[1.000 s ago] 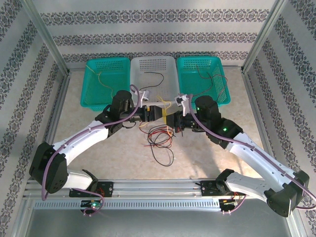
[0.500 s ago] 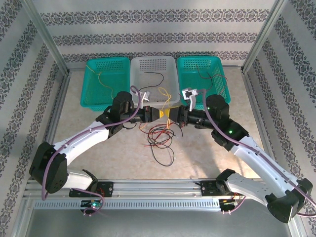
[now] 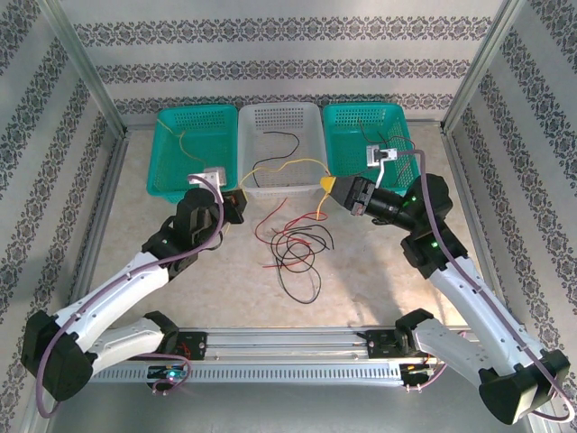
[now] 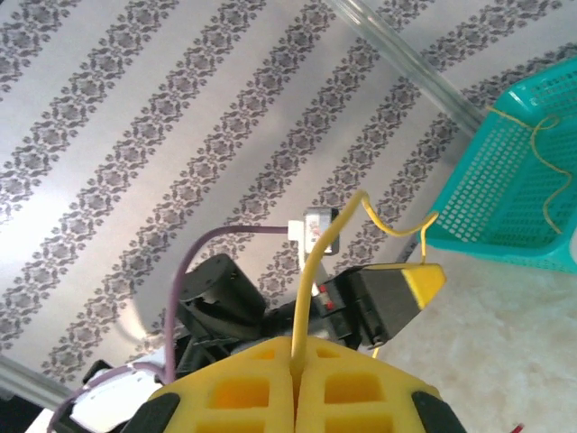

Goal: Untangle the cables

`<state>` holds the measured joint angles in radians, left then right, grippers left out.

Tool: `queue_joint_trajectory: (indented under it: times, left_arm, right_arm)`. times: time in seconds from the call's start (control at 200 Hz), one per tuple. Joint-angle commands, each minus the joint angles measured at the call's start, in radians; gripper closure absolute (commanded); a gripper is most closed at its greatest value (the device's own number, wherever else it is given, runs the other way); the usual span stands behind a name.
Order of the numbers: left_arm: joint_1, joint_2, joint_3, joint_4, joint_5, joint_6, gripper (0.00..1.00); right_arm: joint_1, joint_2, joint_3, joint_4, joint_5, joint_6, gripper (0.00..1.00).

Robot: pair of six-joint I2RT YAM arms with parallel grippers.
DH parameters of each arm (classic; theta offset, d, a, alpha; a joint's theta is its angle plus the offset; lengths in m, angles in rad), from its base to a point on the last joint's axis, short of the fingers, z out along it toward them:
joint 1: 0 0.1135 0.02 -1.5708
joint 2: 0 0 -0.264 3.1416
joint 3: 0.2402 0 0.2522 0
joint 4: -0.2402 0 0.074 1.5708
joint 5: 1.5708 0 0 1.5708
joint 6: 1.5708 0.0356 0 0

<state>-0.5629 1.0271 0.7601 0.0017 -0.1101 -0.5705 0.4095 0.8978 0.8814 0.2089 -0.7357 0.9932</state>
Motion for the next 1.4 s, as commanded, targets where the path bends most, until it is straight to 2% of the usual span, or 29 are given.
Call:
queue_joint_trajectory:
  times: [0.0,0.1,0.265,0.44,0.545,0.64,0.74,0.909,1.064,1.149,1.224,1.309,1.399]
  left_arm:
    - [-0.003,-0.032,-0.009,-0.059,-0.228,0.053,1.0]
    - [0.0,-0.034,0.006,-0.062,-0.239,0.068,1.0]
    - [0.001,-0.046,0.025,0.006,-0.148,0.078,1.0]
    - [0.0,-0.052,0.084,0.1,0.022,0.088,1.0]
    - [0.0,-0.029,0.136,0.065,0.023,0.095,1.0]
    - [0.0,-0.041,0.135,0.098,0.041,0.09,1.0]
    - [0.001,-0.077,0.118,0.17,0.057,0.074,1.0]
    - [0.001,-0.146,0.133,0.3,0.073,0.121,1.0]
    - [0.009,-0.101,0.228,0.357,0.213,0.112,1.0]
    - [0.011,-0.047,0.272,0.342,0.262,0.092,1.0]
    - [0.011,0.011,0.318,0.239,0.25,0.1,1.0]
    - [0.011,0.043,0.309,0.192,0.233,0.083,0.62]
    - [0.011,0.037,0.238,0.218,0.252,0.059,0.37]
  right_arm:
    - [-0.008,0.0,0.034,0.125,-0.055,0.082,1.0]
    - [-0.001,0.015,0.034,0.113,-0.062,0.085,1.0]
    - [0.049,0.059,0.035,-0.002,-0.044,0.026,1.0]
    - [0.136,0.109,0.007,-0.083,0.049,-0.034,1.0]
    - [0.169,0.12,0.035,-0.187,0.143,-0.112,1.0]
    - [0.182,0.147,0.063,-0.233,0.171,-0.141,1.0]
    - [0.195,0.178,0.073,-0.249,0.174,-0.145,1.0]
    - [0.207,0.212,0.055,-0.236,0.176,-0.128,1.0]
    - [0.222,0.252,0.045,-0.226,0.169,-0.118,1.0]
    - [0.24,0.239,0.054,-0.224,0.187,-0.131,1.0]
    - [0.246,0.209,0.064,-0.212,0.207,-0.123,1.0]
    - [0.247,0.167,0.081,-0.186,0.2,-0.117,1.0]
    - [0.24,0.121,0.119,-0.21,0.214,-0.143,1.0]
